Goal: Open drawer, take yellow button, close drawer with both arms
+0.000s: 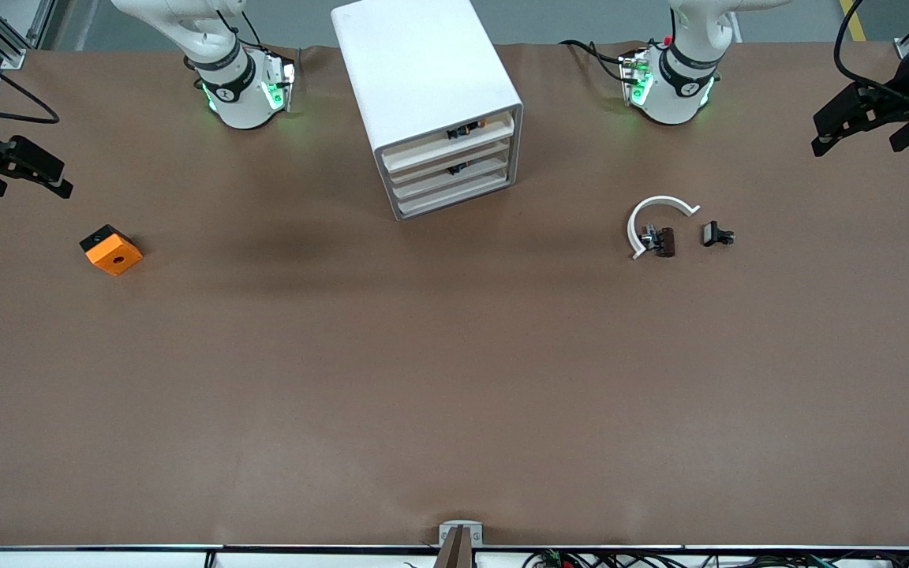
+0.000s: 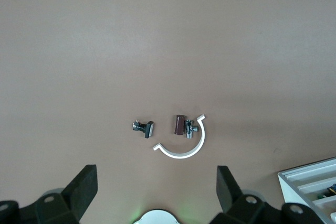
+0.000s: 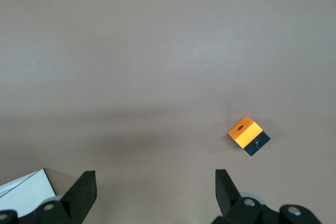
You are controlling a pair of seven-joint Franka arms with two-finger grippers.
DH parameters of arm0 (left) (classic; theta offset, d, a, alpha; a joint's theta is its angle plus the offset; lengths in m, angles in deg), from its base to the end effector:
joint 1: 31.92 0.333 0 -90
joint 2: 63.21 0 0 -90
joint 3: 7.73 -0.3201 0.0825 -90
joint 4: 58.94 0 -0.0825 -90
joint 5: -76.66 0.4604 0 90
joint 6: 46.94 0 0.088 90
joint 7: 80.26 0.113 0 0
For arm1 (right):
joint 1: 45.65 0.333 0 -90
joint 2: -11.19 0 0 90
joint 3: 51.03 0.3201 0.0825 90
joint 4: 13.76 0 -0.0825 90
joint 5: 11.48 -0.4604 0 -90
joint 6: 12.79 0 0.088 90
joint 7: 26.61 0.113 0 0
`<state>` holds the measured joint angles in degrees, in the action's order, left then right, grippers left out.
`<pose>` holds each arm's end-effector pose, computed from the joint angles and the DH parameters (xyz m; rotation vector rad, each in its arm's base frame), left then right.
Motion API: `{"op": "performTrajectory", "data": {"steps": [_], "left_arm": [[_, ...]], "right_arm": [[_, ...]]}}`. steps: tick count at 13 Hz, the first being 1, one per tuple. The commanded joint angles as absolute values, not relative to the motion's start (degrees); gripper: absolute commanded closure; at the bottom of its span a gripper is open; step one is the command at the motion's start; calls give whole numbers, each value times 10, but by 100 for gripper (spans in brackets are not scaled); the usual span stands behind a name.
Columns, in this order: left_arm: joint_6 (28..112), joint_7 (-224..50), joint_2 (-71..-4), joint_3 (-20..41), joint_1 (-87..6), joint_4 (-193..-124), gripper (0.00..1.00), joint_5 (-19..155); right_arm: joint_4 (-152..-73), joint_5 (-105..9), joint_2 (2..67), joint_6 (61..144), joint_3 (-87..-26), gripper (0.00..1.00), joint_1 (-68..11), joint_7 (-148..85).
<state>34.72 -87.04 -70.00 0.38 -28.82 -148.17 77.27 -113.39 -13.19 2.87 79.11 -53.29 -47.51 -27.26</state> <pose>0.5739 -0.0544 0.6881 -3.1125 -0.0521 0.0185 0.5853 -0.0403 0.6215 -3.1050 0.0948 -0.0181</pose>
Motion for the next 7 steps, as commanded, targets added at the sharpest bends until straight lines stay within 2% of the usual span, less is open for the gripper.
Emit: {"op": "performTrajectory", "data": {"steps": [1,7], "left_arm": [[334,-868,-695,6,-284,-1474,0,774],[335,-870,-621,6,-284,-1444,0,772]], "right_arm": [[-1144,-128,16,790,-532,0,-475,-278],[-1143,-127,17,787,-532,0,-475,-278]]}}
